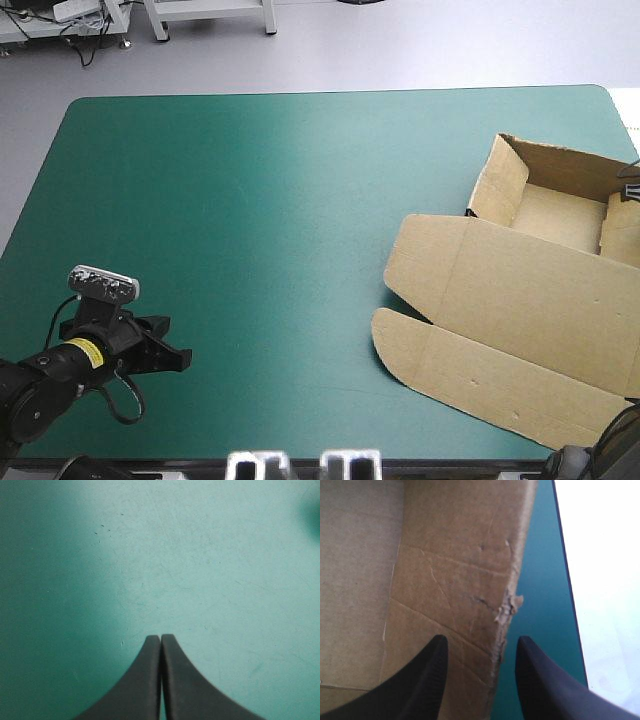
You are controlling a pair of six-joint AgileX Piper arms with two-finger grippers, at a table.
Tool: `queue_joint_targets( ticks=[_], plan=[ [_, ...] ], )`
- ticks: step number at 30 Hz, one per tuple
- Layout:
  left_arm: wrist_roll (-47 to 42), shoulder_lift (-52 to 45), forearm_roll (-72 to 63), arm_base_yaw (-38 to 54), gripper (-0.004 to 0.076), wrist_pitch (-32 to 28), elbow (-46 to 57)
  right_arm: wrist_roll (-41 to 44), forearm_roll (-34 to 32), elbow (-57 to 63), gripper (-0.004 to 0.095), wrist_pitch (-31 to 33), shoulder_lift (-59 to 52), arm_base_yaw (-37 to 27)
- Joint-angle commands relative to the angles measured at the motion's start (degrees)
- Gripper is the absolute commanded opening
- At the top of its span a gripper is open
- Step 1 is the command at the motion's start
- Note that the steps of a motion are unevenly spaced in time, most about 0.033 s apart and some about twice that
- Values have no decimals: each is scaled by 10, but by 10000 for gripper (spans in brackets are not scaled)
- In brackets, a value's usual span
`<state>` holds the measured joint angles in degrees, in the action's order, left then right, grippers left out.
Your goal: Fold the box
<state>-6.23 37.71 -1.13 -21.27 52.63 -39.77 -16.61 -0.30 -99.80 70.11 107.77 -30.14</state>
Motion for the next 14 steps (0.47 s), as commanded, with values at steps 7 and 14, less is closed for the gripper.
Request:
queue_joint_targets(
  ticks=[7, 14],
  plan=[
    [13, 2, 70, -3, -10, -25, -21, -5, 111, -100, 425, 12, -87, -2],
    [14, 2, 85, -3, -10, -24, -36, -6, 178, -86, -20, 19, -183, 12]
  ],
)
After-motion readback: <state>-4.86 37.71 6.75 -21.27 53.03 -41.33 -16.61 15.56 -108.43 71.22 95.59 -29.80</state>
